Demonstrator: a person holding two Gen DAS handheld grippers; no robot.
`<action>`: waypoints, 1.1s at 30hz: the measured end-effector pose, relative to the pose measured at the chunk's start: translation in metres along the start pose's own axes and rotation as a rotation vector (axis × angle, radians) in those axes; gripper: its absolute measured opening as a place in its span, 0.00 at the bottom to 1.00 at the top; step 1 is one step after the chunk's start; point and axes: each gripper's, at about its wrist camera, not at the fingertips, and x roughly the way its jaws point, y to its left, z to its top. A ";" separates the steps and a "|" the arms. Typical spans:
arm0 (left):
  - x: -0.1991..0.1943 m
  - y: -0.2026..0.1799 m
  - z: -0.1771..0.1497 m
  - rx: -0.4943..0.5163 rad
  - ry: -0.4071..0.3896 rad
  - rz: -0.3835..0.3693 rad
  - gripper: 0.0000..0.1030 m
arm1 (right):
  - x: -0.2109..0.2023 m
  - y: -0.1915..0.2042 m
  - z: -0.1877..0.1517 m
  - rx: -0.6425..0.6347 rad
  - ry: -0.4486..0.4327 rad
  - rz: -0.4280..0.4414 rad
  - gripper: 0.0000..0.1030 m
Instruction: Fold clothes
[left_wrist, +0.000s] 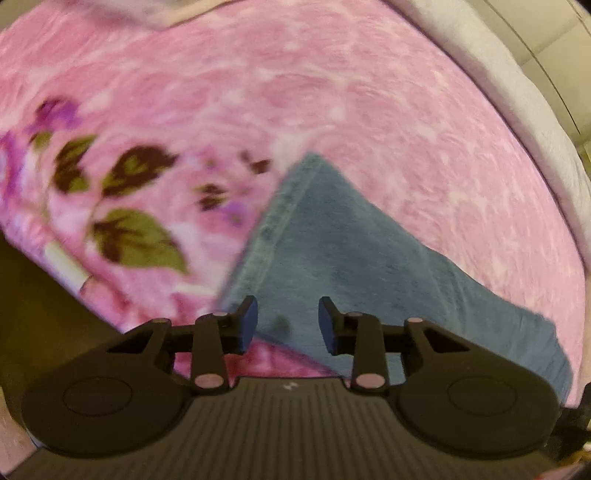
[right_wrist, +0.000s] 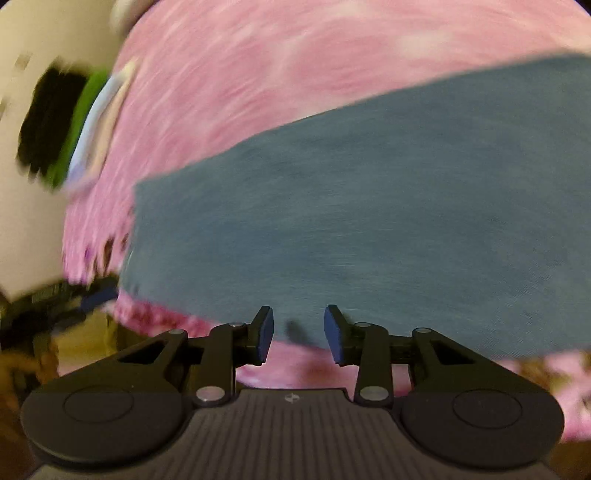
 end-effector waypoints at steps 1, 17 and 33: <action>0.001 -0.010 -0.001 0.037 -0.001 -0.006 0.29 | -0.006 -0.010 -0.002 0.015 -0.022 -0.016 0.36; 0.088 -0.127 -0.005 0.456 0.055 0.247 0.28 | -0.103 -0.182 -0.017 0.075 -0.260 -0.478 0.48; -0.060 -0.234 -0.082 0.440 0.141 0.124 0.50 | -0.213 -0.110 -0.033 0.067 -0.223 -0.426 0.83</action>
